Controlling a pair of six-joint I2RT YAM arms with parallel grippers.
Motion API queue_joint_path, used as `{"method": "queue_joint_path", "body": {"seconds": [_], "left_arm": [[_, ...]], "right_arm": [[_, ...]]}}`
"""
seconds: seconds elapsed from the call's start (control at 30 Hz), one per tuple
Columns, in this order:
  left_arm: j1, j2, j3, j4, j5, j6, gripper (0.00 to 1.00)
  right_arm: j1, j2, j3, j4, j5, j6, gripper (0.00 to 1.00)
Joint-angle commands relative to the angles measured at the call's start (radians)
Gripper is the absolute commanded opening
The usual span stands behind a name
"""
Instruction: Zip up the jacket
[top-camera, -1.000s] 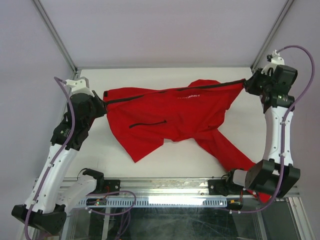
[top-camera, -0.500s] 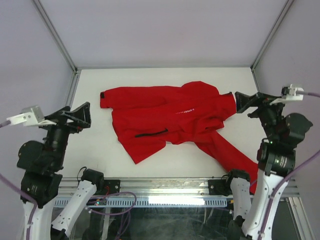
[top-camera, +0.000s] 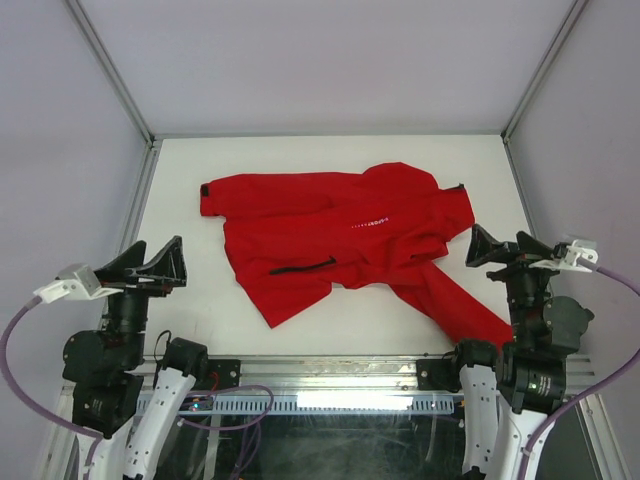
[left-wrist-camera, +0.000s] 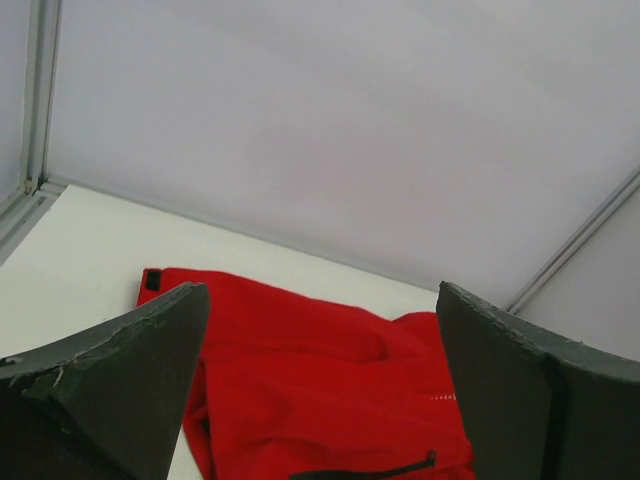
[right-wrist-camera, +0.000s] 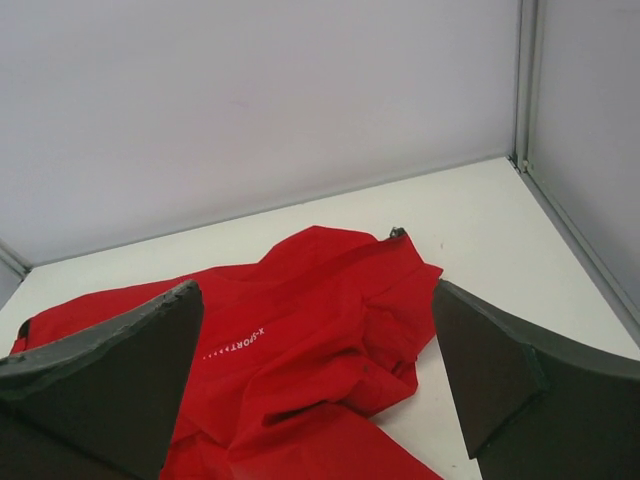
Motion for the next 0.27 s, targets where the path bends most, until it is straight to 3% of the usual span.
{"method": "queue_joint_path", "body": {"seconds": [0.0, 0.23], "left_arm": [[0.011, 0.010, -0.036, 0.059, -0.006, -0.014, 0.99], [0.011, 0.042, -0.030, 0.060, 0.008, -0.021, 0.99]], "right_arm": [[0.010, -0.004, -0.028, 0.024, 0.042, 0.016, 0.99], [0.011, -0.005, -0.035, 0.019, 0.021, 0.003, 0.99]]}}
